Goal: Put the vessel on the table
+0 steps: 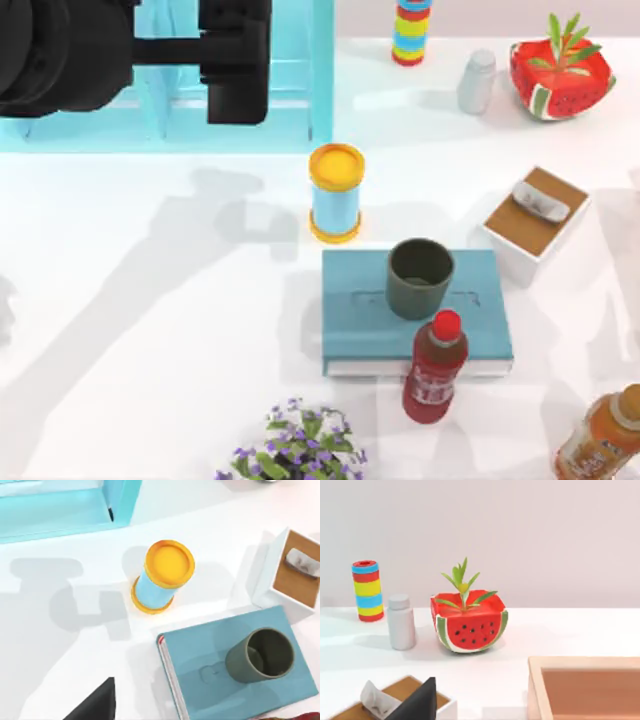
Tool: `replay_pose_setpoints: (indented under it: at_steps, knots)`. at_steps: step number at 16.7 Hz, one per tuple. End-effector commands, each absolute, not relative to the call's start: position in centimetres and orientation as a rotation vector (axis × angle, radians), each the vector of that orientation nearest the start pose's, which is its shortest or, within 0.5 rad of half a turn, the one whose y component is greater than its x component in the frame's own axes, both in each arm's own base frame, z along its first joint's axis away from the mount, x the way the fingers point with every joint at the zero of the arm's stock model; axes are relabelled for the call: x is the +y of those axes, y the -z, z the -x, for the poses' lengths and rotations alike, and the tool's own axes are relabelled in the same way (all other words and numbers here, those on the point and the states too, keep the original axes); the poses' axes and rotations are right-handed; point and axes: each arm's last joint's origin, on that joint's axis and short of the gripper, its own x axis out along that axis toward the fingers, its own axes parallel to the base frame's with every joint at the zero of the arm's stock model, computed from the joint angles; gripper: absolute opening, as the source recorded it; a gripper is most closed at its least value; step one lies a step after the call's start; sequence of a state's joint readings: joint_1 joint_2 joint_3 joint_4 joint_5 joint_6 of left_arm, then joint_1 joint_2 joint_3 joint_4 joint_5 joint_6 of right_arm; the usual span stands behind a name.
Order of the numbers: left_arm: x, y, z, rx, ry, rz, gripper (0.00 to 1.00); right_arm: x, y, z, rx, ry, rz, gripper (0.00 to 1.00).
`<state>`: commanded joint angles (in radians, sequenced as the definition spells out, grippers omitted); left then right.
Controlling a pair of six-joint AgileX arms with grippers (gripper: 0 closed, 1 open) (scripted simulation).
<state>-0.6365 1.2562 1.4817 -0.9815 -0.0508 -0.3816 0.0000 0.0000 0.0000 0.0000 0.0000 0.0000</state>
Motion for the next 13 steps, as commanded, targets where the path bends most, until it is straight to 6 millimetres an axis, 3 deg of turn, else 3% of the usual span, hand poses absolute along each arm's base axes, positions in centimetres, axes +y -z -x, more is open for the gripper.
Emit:
replay_pose_setpoints:
  at_steps: [3, 6, 9, 13]
  knots:
    - [-18.9, -44.4, -22.2, 0.825, 0.43, 0.156, 1.0, -0.1, -16.0, -10.6, 0.0, 0.0, 0.0, 1.0]
    - [-24.1, -45.8, -24.3, 0.86, 0.422, 0.204, 1.0, -0.1, -16.0, -10.6, 0.0, 0.0, 0.0, 1.0]
    - [-29.2, -43.5, -26.3, 0.951, 0.368, 0.214, 1.0, -0.1, -16.0, -10.6, 0.0, 0.0, 0.0, 1.0]
    - [-34.8, -36.5, -27.9, 1.137, 0.228, 0.149, 1.0, -0.1, -16.0, -10.6, 0.0, 0.0, 0.0, 1.0]
